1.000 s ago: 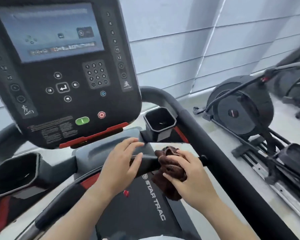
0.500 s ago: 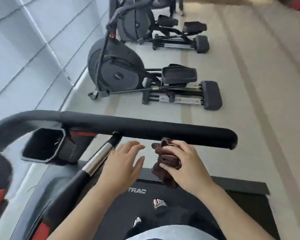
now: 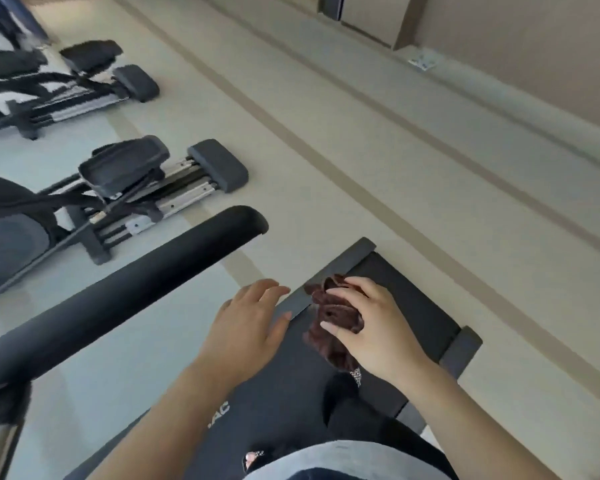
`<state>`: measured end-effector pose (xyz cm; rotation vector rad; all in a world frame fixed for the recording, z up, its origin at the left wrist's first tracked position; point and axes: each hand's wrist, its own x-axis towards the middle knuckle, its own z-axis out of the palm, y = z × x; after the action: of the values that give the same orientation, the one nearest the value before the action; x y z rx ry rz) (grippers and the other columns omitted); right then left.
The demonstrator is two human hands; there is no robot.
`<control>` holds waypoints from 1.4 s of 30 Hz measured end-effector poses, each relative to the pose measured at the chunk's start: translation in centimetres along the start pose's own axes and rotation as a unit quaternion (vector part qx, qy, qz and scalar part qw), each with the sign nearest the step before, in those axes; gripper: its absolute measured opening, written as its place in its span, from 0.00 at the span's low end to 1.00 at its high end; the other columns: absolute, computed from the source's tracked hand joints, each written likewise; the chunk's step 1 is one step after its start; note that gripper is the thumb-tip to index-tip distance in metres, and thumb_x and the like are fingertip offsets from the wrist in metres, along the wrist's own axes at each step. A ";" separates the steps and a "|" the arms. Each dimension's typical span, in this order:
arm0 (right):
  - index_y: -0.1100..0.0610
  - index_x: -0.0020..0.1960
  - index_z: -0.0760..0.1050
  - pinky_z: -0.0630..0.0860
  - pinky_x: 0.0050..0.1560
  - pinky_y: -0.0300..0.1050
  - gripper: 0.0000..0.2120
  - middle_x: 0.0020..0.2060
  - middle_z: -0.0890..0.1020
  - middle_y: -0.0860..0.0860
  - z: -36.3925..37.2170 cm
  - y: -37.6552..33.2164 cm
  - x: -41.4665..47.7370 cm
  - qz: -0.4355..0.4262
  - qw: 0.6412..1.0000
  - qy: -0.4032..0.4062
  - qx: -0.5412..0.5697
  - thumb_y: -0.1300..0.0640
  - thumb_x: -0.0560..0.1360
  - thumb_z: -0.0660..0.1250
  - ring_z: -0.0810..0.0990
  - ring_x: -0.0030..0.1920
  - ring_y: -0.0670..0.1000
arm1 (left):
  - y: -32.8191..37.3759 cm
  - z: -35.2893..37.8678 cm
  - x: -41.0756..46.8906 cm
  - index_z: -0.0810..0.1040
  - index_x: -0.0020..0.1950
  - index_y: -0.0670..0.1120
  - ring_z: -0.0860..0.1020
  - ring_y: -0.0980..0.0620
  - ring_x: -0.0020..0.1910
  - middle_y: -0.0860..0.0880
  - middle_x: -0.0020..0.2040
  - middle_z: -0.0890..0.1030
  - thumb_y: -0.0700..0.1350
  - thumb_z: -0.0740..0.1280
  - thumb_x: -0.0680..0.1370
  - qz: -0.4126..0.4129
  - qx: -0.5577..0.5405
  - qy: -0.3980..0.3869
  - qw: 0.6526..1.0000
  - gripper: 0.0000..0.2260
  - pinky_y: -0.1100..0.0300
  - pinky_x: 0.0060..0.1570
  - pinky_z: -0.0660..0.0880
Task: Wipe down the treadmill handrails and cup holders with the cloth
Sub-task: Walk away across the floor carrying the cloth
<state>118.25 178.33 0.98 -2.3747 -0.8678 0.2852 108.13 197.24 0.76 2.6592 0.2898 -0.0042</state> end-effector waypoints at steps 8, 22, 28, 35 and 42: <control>0.47 0.61 0.74 0.72 0.60 0.49 0.21 0.63 0.71 0.44 -4.9 9.6 0.0 0.109 0.991 0.067 0.025 0.43 0.69 0.70 0.69 0.62 0.50 | 7.5 3.4 8.8 0.66 0.69 0.50 0.69 0.49 0.65 0.52 0.67 0.70 0.54 0.56 0.78 0.086 0.013 -0.062 0.994 0.19 0.52 0.60 0.69; 0.46 0.62 0.73 0.64 0.63 0.42 0.21 0.64 0.70 0.44 -19.3 28.2 3.9 0.226 0.961 0.156 0.025 0.45 0.70 0.70 0.66 0.63 0.49 | 26.0 12.0 29.5 0.65 0.69 0.50 0.69 0.50 0.65 0.52 0.68 0.69 0.53 0.56 0.79 0.231 0.052 -0.141 0.961 0.19 0.53 0.59 0.70; 0.45 0.63 0.72 0.66 0.66 0.47 0.21 0.64 0.69 0.43 -23.5 34.0 5.7 0.268 0.942 0.193 0.057 0.45 0.71 0.70 0.66 0.64 0.48 | 31.9 14.4 36.7 0.66 0.69 0.51 0.70 0.51 0.64 0.52 0.68 0.70 0.53 0.56 0.79 0.283 0.066 -0.155 0.944 0.19 0.55 0.60 0.70; 0.43 0.60 0.75 0.66 0.65 0.45 0.19 0.63 0.70 0.41 -27.6 41.0 11.0 0.300 0.924 0.223 0.076 0.44 0.70 0.70 0.68 0.63 0.47 | 36.0 17.1 47.0 0.67 0.68 0.52 0.69 0.52 0.64 0.53 0.67 0.70 0.53 0.58 0.78 0.309 0.053 -0.167 0.935 0.18 0.55 0.59 0.69; 0.41 0.60 0.73 0.66 0.66 0.42 0.19 0.63 0.69 0.39 -34.6 49.0 20.9 0.312 0.920 0.228 0.064 0.45 0.70 0.70 0.66 0.64 0.46 | 41.7 18.4 62.3 0.67 0.68 0.51 0.71 0.51 0.63 0.52 0.68 0.71 0.53 0.56 0.79 0.334 0.041 -0.154 0.929 0.18 0.55 0.59 0.70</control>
<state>172.95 145.95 -0.32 -2.3816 0.1339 0.0194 178.44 165.38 -0.24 2.6486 -0.7310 -0.2169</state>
